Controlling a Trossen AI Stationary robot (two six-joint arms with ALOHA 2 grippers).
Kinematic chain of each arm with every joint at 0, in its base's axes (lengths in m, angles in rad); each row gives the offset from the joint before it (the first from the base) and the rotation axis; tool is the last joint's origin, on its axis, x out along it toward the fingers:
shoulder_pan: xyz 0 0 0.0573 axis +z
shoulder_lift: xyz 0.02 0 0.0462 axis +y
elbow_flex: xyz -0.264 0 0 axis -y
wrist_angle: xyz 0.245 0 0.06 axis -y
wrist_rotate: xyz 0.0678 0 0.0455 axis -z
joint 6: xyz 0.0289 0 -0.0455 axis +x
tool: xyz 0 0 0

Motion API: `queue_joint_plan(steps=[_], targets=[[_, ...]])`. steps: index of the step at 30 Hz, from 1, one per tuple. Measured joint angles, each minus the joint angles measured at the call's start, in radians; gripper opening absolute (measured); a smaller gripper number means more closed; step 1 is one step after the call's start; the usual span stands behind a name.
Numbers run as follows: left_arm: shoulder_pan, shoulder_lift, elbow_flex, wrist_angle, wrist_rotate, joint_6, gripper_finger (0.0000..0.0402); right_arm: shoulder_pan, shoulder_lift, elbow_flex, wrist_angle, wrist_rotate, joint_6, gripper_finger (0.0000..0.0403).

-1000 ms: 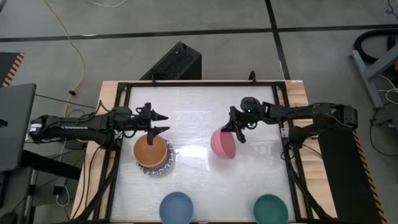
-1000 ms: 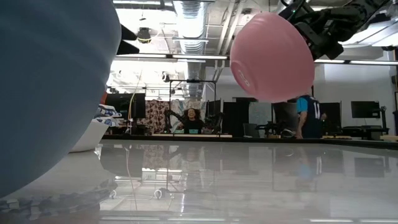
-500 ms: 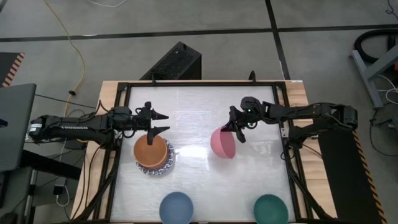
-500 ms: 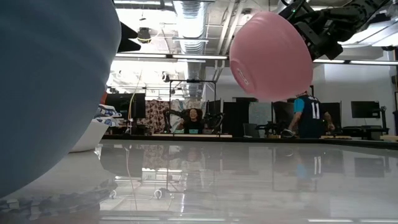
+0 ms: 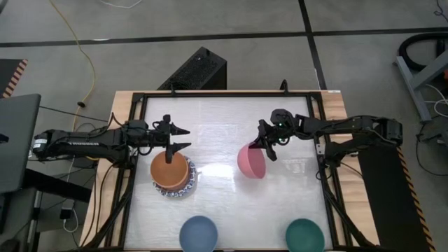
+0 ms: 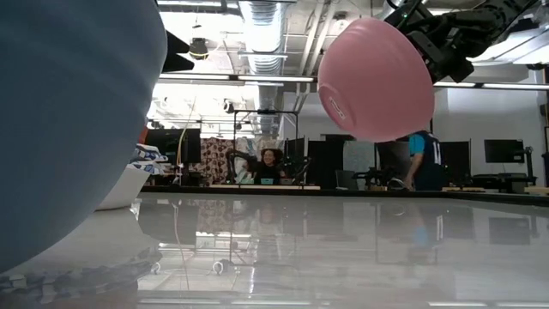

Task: Nest bowls inside each other
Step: Stack the pink bowl into the light orange bowl

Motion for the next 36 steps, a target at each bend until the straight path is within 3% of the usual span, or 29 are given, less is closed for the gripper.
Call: queue_joint_plan(steps=[4,11,21,31,36], targets=[[0.001,0.000,0.000,0.000,0.002,0.001,0.0224,0.001,0.000,0.000,0.001,0.000,-0.013,0.0012],[0.066,-0.063,0.051,-0.081,0.095,0.024,0.0224,-0.002,0.000,0.000,0.037,-0.006,-0.016,0.0012],[0.138,-0.208,0.072,-0.297,0.063,0.081,0.0224,-0.008,0.000,0.000,0.088,-0.033,-0.001,0.0012],[0.183,-0.209,0.072,-0.319,0.098,0.093,0.0224,-0.011,0.000,0.000,0.127,-0.033,-0.042,0.0012],[0.209,-0.209,0.072,-0.319,0.117,0.115,0.0224,-0.022,0.000,0.000,0.140,-0.081,-0.035,0.0012]])
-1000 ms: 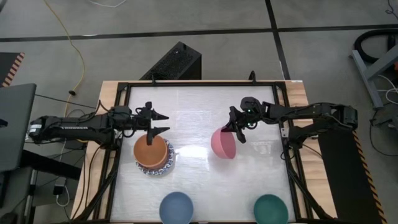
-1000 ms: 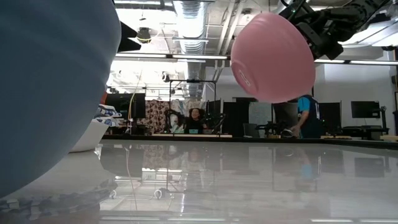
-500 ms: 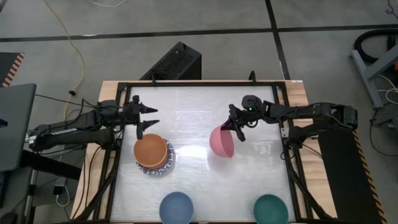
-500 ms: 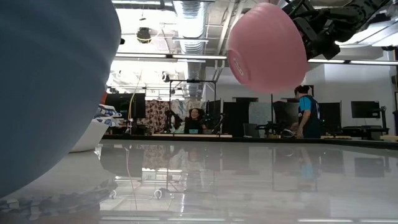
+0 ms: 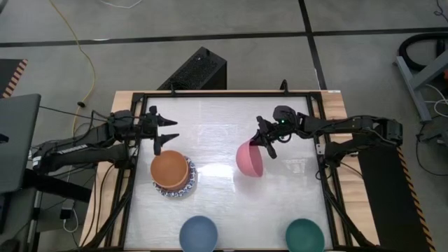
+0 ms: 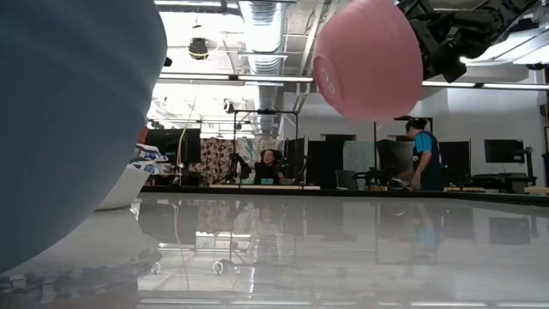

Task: Nest bowls inside each other
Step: Stack the pink bowl into the light orange bowl

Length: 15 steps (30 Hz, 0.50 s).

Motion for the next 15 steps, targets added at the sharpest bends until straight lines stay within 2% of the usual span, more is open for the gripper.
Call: queue_joint_plan(steps=[10,15], targets=[[0.049,0.001,0.000,-0.007,0.044,-0.023,0.0224,-0.004,0.000,0.000,-0.003,-0.026,-0.023,0.0012],[0.096,0.007,0.000,-0.008,0.122,-0.025,0.0224,-0.013,0.000,0.000,-0.001,-0.027,-0.034,0.0012]])
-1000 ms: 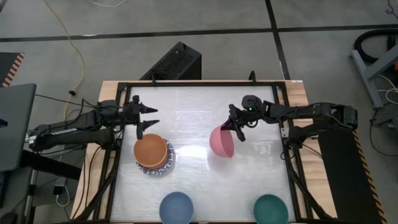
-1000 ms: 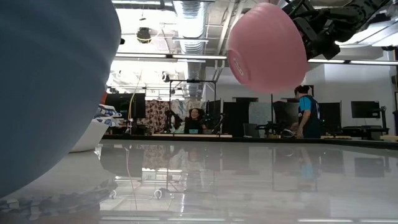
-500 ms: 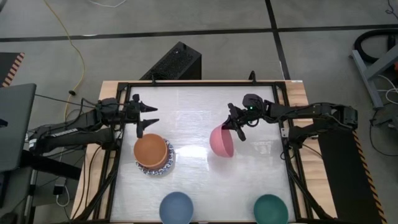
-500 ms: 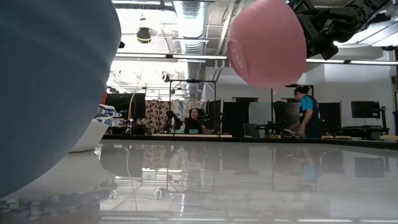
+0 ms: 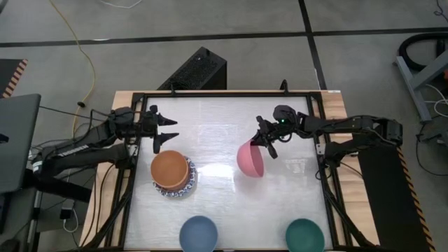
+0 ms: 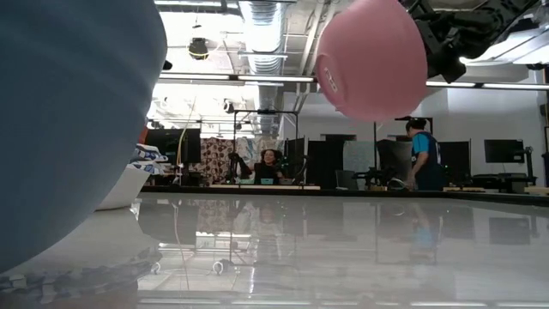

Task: Nest bowls inside each other
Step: Stack the pink bowl into the light orange bowl

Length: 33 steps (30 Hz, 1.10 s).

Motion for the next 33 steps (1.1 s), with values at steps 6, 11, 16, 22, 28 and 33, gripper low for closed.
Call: queue_joint_plan(steps=[6,11,16,22,28,33], targets=[[0.067,0.028,0.000,-0.002,0.057,0.029,0.0224,-0.026,0.000,0.000,0.000,-0.001,0.005,0.0012],[0.107,0.061,0.000,0.012,0.083,0.028,0.0224,-0.031,0.000,0.000,0.006,-0.034,0.004,0.0012],[0.112,0.074,0.000,0.042,0.179,0.046,0.0224,-0.030,0.000,0.000,0.008,-0.036,0.029,0.0012],[0.111,0.074,0.000,0.043,0.303,0.071,0.0224,-0.019,0.000,0.000,0.043,-0.027,0.086,0.0012],[0.111,0.071,0.000,0.048,0.309,0.052,0.0224,0.015,0.000,0.000,0.065,-0.025,0.087,0.0012],[0.111,0.072,-0.001,0.063,0.274,0.057,0.0224,0.025,0.000,0.000,0.066,-0.023,0.087,0.0012]])
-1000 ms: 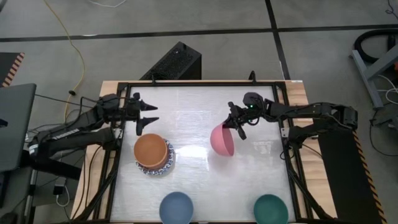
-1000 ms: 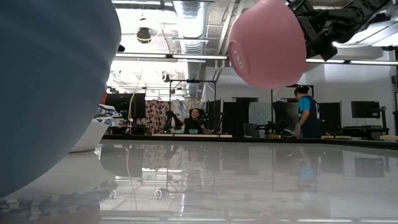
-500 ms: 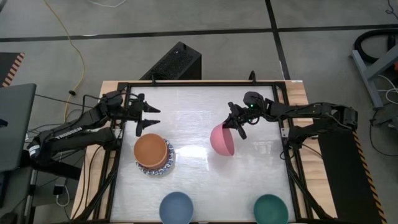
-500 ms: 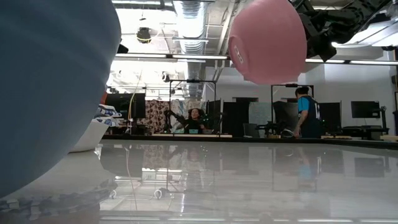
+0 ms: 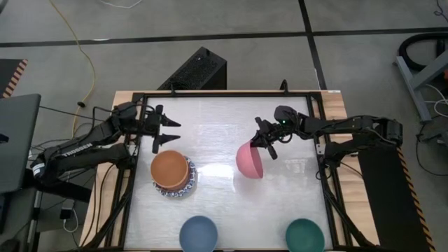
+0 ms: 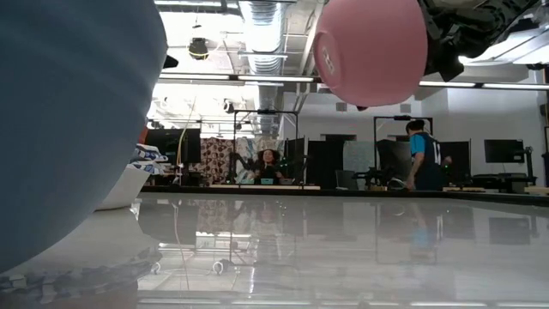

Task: Nest bowls inside each other
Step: Stack the pink bowl into the light orange bowl

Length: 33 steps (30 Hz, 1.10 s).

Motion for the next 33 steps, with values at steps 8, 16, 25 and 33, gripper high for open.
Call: queue_joint_plan(steps=[8,16,25,33], targets=[[0.000,0.000,0.000,0.008,-0.112,-0.031,0.0224,0.001,0.000,0.000,0.008,-0.007,-0.063,0.0012],[0.000,0.000,0.000,0.006,-0.137,-0.021,0.0224,-0.003,0.000,0.000,0.007,-0.029,-0.080,0.0012],[0.000,0.000,0.000,-0.018,-0.137,-0.022,0.0224,-0.004,0.000,0.000,0.006,-0.030,-0.082,0.0012],[0.000,0.000,0.000,-0.022,-0.137,-0.005,0.0224,-0.001,0.000,0.000,0.007,-0.029,-0.056,0.0012]])
